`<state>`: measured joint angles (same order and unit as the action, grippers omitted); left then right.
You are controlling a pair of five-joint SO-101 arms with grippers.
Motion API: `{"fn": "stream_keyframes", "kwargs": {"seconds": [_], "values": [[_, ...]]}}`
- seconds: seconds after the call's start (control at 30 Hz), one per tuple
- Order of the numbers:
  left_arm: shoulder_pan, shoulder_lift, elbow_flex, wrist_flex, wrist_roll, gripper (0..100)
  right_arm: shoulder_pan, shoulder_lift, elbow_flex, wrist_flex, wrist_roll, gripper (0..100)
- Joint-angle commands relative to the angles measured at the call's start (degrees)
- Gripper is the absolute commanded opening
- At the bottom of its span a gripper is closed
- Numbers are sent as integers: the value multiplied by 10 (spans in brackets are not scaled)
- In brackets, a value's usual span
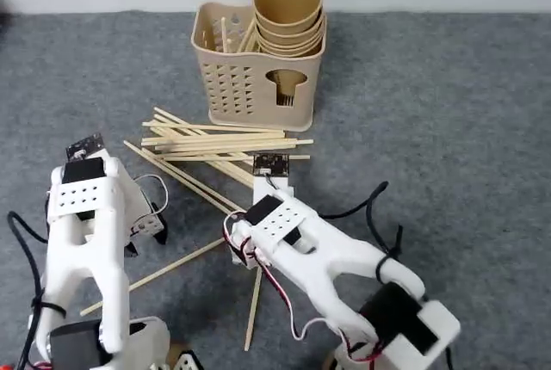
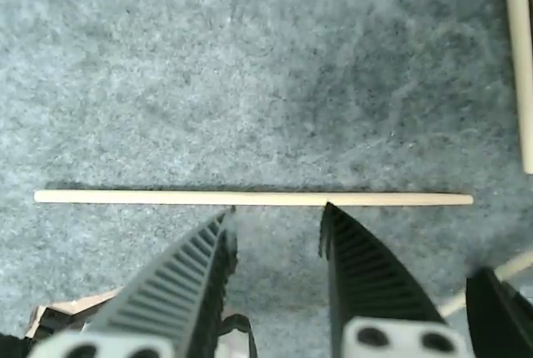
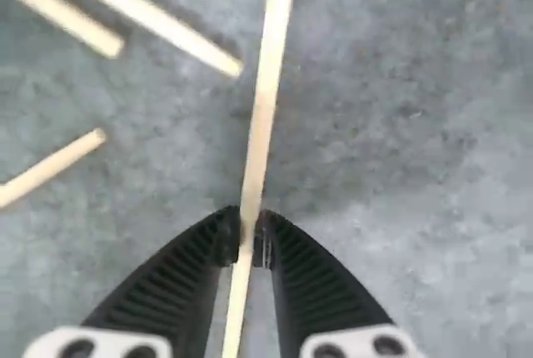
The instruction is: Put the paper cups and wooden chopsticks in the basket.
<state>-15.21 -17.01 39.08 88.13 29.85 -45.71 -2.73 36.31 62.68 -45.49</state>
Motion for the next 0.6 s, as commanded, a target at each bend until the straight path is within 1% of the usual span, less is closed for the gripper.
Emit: {"fn": "stream_keyframes", "kwargs": {"seconds": [0.0,0.13,0.23,0.3,0.4,0.57], "values": [[1,-25,-4,1,5,159,-7,-71,-59,64,24,8],[2,-25,-4,-2,5,159,-28,-132,-89,101,93,8],[2,-25,-4,-2,5,159,-47,-181,-123,97,148,8],[1,-25,-4,0,5,159,-53,-207,-153,76,190,8],[1,-25,-3,0,5,159,-51,-234,-188,-6,252,8],[1,-25,-3,1,5,159,-36,-242,-208,-192,326,8]]}}
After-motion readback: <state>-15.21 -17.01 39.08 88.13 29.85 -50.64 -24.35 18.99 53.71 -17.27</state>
